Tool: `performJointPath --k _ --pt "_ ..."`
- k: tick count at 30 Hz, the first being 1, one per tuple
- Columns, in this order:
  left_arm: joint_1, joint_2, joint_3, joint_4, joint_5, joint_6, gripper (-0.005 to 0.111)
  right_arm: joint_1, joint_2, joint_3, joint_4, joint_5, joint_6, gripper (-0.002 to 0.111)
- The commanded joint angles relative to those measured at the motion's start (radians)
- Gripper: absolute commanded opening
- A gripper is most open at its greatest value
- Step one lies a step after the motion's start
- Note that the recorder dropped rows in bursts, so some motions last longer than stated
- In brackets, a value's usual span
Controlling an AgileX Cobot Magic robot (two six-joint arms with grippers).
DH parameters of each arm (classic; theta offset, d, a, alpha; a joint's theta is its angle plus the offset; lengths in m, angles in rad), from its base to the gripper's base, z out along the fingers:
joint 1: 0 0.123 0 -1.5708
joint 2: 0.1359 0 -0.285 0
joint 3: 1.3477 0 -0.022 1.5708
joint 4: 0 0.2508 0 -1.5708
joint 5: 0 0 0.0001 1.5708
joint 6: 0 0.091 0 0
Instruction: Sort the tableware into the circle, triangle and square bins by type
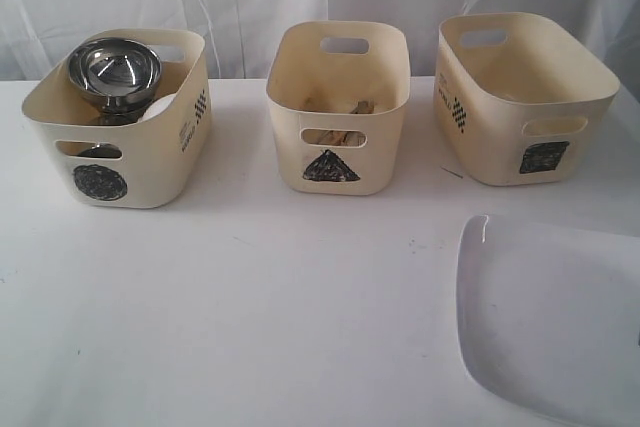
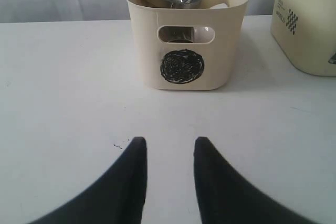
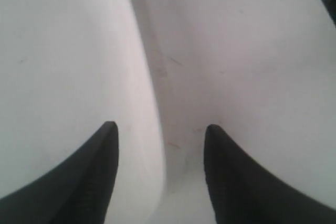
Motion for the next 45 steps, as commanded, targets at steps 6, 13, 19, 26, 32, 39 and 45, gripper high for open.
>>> performJointPath --k 6,13,19,26,32,39,45 --pt "-0.003 -0.005 0.005 -0.007 0.004 -0.001 0.036 -0.011 0.096 0.001 -0.065 -0.088 0.008 0.048" --pt "-0.003 -0.005 0.005 -0.007 0.004 0.001 0.036 -0.011 0.092 0.001 -0.096 -0.097 0.015 0.048" --pt "-0.003 -0.005 0.005 -0.007 0.004 0.001 0.036 -0.011 0.057 -0.001 -0.098 -0.097 0.015 0.048" --pt "-0.003 -0.005 0.005 -0.007 0.004 0.001 0.036 -0.011 0.003 -0.001 -0.099 -0.099 0.022 0.048" --pt "-0.003 -0.005 0.005 -0.007 0.004 0.001 0.036 -0.011 -0.018 -0.001 -0.099 -0.079 0.051 0.048" --pt "-0.003 -0.005 0.005 -0.007 0.004 0.001 0.036 -0.041 -0.034 -0.001 -0.039 -0.063 0.063 0.047" --pt "-0.003 -0.005 0.005 -0.007 0.004 0.001 0.036 -0.183 -0.034 -0.001 0.245 -0.163 -0.268 0.047"
